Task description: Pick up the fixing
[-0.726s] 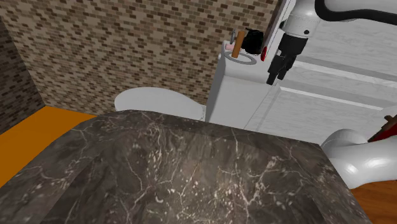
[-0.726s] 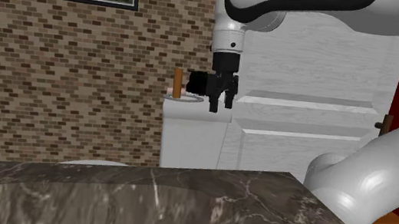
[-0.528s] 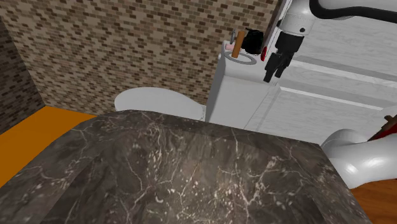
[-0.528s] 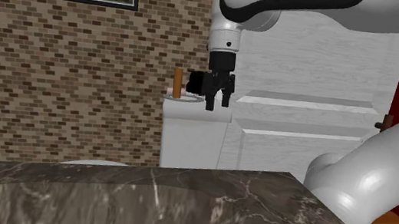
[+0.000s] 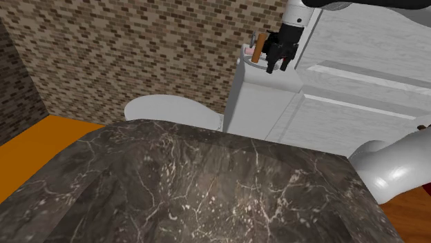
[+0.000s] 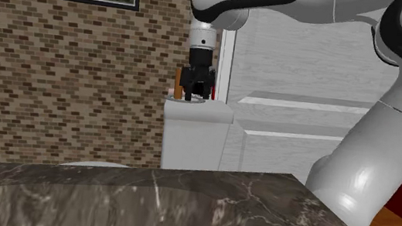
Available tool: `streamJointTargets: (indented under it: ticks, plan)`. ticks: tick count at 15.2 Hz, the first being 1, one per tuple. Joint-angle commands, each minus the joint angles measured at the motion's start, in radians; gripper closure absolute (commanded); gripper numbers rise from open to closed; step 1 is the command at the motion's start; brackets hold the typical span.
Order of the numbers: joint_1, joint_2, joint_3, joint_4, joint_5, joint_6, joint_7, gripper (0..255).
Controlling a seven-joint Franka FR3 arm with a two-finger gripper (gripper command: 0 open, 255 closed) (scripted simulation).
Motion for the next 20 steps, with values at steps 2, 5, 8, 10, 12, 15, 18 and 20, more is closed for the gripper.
streamJointTargets:
  ticks: [2, 5, 8, 10, 12, 15, 18, 20]
  plan:
    - [-0.006, 0.115, -0.008, 0.117, 0.005, 0.003, 0.011, 0]
    - [-0.013, 0.234, -0.02, 0.248, 0.012, -0.006, 0.016, 0]
    - [-0.022, 0.356, -0.033, 0.396, 0.023, -0.027, 0.02, 0]
    - [-0.03, 0.442, -0.041, 0.507, 0.032, -0.05, 0.021, 0]
    - [-0.03, 0.443, -0.042, 0.494, 0.032, -0.036, 0.022, 0]
    - [-0.03, 0.433, -0.041, 0.44, 0.031, 0.007, 0.023, 0]
    - [-0.029, 0.423, -0.041, 0.38, 0.03, 0.058, 0.024, 0]
    - [-0.029, 0.423, -0.041, 0.38, 0.03, 0.058, 0.024, 0]
